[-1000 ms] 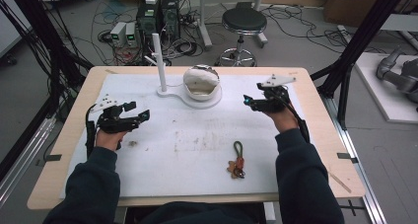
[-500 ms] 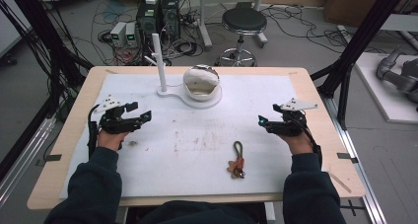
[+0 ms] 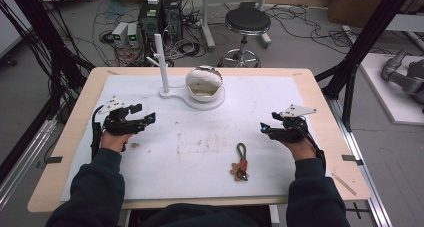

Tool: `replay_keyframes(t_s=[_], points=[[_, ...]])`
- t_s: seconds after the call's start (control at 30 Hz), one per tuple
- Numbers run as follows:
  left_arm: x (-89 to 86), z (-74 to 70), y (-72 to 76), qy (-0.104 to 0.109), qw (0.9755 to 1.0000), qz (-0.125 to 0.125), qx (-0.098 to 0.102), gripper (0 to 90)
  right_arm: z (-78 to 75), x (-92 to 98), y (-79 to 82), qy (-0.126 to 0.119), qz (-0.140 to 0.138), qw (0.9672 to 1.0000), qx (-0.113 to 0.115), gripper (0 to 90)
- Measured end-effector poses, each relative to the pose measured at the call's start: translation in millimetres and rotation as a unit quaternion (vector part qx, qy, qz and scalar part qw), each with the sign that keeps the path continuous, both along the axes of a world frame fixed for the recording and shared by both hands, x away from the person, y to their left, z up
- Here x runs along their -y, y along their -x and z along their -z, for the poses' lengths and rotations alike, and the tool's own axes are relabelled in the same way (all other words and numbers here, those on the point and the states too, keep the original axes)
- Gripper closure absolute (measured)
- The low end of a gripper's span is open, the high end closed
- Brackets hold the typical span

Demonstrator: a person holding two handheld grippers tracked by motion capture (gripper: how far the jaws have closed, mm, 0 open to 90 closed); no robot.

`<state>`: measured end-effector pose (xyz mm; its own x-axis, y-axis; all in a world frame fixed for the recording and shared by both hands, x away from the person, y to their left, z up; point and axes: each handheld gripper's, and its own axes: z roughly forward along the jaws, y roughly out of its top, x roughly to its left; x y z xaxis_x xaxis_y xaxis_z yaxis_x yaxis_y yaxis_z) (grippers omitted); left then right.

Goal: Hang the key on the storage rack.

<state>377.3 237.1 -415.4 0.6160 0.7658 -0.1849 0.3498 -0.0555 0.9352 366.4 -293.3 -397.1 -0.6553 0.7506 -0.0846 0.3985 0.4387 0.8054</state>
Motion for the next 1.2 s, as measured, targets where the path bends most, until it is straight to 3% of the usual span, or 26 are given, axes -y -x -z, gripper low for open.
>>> replay_keyframes(t_s=[0.03,0.13,0.27,0.3,0.37,0.4,0.53,0.67,0.9,1.0,1.03,1.07,1.1,1.2], points=[[0.3,0.1,0.1,-0.002,1.0000,0.000,-0.001,23.8,0.0,0.0,0.0,0.000,0.000,1.0000,0.000,46.8],[3.0,-1.0,2.1,-0.007,1.0000,0.002,-0.002,23.8,2.4,-5.8,1.7,0.006,-0.042,0.9989,-0.020,58.7],[5.3,-0.3,1.9,-0.012,0.9999,0.005,-0.003,24.0,5.1,-14.0,3.4,0.012,-0.073,0.9968,-0.029,62.6],[6.3,0.4,1.4,-0.013,0.9999,0.007,-0.004,24.1,8.8,-20.7,3.2,0.019,-0.095,0.9944,-0.041,63.6],[7.3,1.1,0.8,-0.016,0.9998,0.008,-0.006,24.1,10.3,-23.1,3.0,0.021,-0.103,0.9933,-0.047,63.7],[7.4,1.4,0.6,-0.016,0.9998,0.009,-0.008,24.2,15.9,-30.9,1.5,0.027,-0.124,0.9899,-0.062,63.1],[7.3,2.7,-0.1,-0.014,0.9998,0.008,-0.014,24.3,25.7,-45.3,0.1,0.043,-0.145,0.9847,-0.087,61.6],[7.3,2.3,0.4,-0.018,0.9997,0.010,-0.016,24.3,30.4,-55.3,-0.2,0.057,-0.152,0.9822,-0.094,61.6],[7.0,2.7,0.4,-0.020,0.9996,0.008,-0.019,24.3,31.8,-55.8,-2.3,0.054,-0.156,0.9814,-0.097,64.5],[7.4,3.3,-0.1,-0.020,0.9995,0.005,-0.023,24.4,38.6,-62.3,-5.4,0.065,-0.171,0.9772,-0.107,67.7],[7.4,3.3,-0.1,-0.020,0.9995,0.005,-0.023,24.6,38.6,-62.3,-5.4,0.065,-0.171,0.9772,-0.107,67.7],[8.1,3.4,-0.1,-0.021,0.9995,0.006,-0.022,24.8,40.5,-65.8,-4.8,0.082,-0.177,0.9749,-0.108,71.4],[8.3,3.4,0.0,-0.021,0.9995,0.007,-0.022,24.9,40.3,-65.9,-5.0,0.083,-0.182,0.9740,-0.106,80.7],[8.4,3.8,-0.3,-0.021,0.9995,0.007,-0.024,25.0,39.2,-68.3,-2.2,0.097,-0.179,0.9742,-0.097,84.9]])
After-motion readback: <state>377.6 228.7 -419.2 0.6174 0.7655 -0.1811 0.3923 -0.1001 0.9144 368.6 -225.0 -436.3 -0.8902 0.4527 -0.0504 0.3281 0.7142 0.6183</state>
